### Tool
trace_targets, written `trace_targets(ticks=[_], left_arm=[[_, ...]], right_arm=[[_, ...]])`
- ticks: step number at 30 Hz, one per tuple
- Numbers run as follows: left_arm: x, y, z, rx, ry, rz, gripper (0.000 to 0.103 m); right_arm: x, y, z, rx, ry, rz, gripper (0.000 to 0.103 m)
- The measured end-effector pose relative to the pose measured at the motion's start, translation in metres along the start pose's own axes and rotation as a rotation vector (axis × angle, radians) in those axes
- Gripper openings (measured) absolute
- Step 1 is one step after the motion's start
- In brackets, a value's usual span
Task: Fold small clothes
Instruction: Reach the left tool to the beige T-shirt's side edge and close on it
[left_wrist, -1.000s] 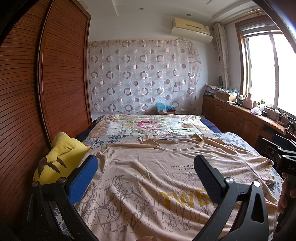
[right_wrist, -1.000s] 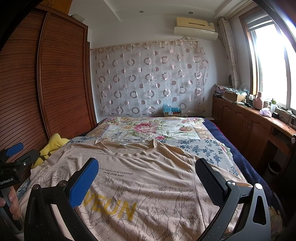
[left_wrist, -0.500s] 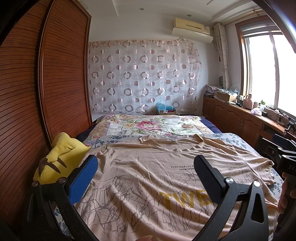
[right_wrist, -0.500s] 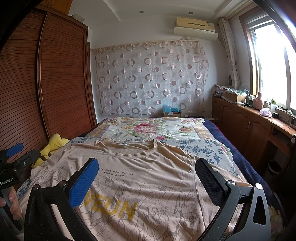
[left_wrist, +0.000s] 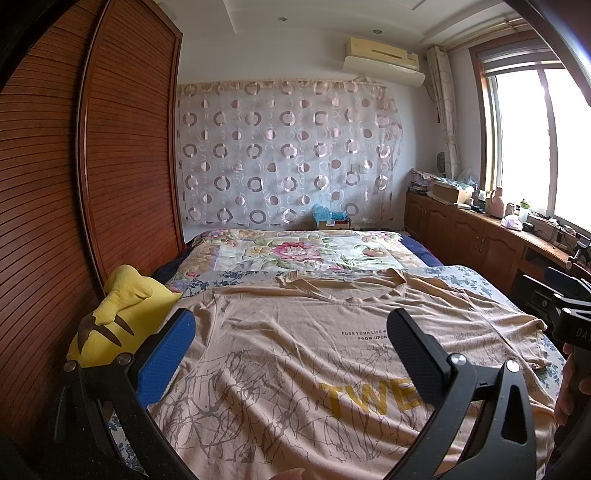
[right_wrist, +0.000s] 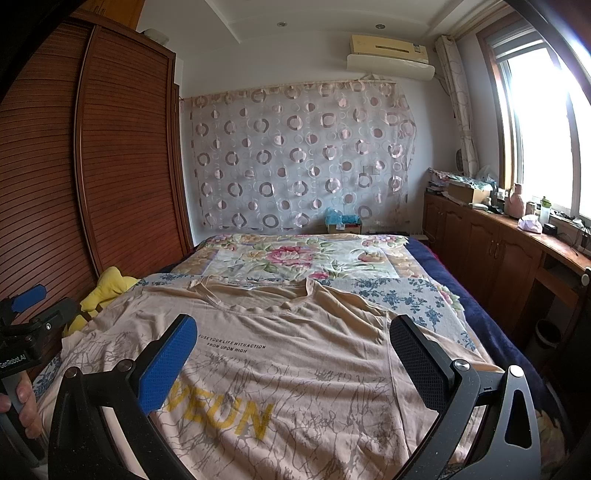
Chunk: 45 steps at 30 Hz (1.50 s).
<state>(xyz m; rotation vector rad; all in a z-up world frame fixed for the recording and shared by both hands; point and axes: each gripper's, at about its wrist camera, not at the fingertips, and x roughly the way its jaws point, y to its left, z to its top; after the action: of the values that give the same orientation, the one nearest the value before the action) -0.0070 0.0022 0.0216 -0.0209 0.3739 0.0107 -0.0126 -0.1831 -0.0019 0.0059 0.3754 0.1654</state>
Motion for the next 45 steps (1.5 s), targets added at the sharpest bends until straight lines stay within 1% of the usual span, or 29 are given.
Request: trace_targets(ticks=[6,9,12,23,26,29,32,36,38,39,43,44,45], left_arm=[[0.002,0.003,-0.001,0.001,0.01,-0.005,0.103],[0.008,0.01,-0.001,0.013,0.042,-0.011,0.103],[0.018,0.022,-0.006,0.029,0.077,0.009,0.103],[0.057,0.093,-0.021,0.039,0.175,0.126,0.103],[0.067,0.118,-0.024,0.033,0.212,0.149,0.103],[0.077,0.142,-0.028,0.02,0.254,0.154,0.103],[0.085,0.157,-0.032,0.011,0.285,0.143,0.103],[0.098,0.18,-0.041,0.007,0.345,0.135,0.103],[0.104,0.187,-0.047,-0.004,0.382,0.117,0.101],[0.104,0.188,-0.048,-0.008,0.396,0.108,0.098],[0.112,0.198,-0.061,-0.044,0.465,0.054,0.082],[0.114,0.199,-0.064,-0.054,0.482,0.047,0.079],[0.115,0.2,-0.067,-0.065,0.495,0.041,0.073]], right_arm=[[0.001,0.0,0.0,-0.001,0.002,0.006,0.103],[0.005,0.002,-0.001,-0.008,0.011,0.024,0.103],[0.013,0.007,-0.002,-0.023,0.025,0.059,0.103],[0.067,0.03,0.0,-0.127,0.127,0.174,0.103],[0.082,0.035,0.002,-0.148,0.171,0.207,0.103],[0.096,0.041,0.004,-0.174,0.211,0.24,0.103],[0.11,0.051,0.006,-0.201,0.242,0.276,0.103],[0.126,0.051,0.012,-0.214,0.289,0.311,0.103],[0.132,0.05,0.016,-0.213,0.306,0.328,0.103],[0.134,0.05,0.017,-0.213,0.313,0.337,0.103],[0.136,0.053,0.023,-0.216,0.33,0.365,0.103],[0.138,0.054,0.023,-0.217,0.334,0.375,0.103],[0.138,0.054,0.024,-0.216,0.339,0.384,0.103]])
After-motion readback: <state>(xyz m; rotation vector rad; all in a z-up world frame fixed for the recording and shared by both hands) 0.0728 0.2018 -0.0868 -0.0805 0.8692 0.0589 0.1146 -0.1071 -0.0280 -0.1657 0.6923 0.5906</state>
